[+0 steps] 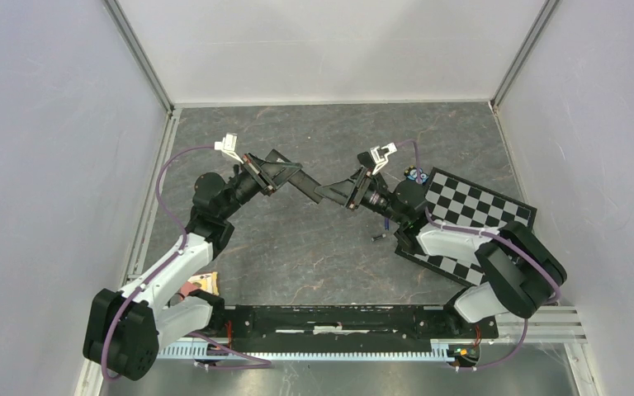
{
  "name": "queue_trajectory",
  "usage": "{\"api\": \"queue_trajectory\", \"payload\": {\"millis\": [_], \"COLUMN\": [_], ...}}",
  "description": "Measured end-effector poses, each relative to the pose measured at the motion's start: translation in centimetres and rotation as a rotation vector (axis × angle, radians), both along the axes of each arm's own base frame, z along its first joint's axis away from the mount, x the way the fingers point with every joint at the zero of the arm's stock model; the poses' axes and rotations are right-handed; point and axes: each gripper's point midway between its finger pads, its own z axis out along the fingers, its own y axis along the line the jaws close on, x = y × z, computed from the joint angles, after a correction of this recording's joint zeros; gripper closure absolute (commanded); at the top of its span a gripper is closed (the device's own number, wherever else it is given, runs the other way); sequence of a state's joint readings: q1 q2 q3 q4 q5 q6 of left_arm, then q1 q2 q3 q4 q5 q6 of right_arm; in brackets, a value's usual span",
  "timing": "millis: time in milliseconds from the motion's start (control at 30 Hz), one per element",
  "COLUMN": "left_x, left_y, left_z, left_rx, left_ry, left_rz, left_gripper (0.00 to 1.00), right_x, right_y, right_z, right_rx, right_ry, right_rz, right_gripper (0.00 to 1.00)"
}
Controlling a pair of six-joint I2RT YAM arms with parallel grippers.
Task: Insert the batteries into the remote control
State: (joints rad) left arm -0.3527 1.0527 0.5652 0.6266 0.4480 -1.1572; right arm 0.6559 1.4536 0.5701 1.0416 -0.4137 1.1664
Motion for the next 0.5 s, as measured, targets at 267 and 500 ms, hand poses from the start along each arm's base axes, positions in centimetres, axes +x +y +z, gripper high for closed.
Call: {"api": "queue_trajectory", "payload": {"millis": [267, 500], "left_x": [0.3, 0.6], "left_y": [0.2, 0.6], "left_z": [-0.2, -0.2], "left_rx": [0.037, 0.064], "left_ry": [-0.035, -0.061], "left_rz": [0.019, 0.053], "left_gripper": [0.98, 0.98], "right_x": [-0.7, -1.5], "right_y": [0.0, -0.4], "right_z": [-0.2, -0.3], "right_rx": [0.045, 0.079], "right_ry": [0.065, 0.118], "right_rz": [0.019, 0.032], "right_gripper": [0.6, 0.69]}}
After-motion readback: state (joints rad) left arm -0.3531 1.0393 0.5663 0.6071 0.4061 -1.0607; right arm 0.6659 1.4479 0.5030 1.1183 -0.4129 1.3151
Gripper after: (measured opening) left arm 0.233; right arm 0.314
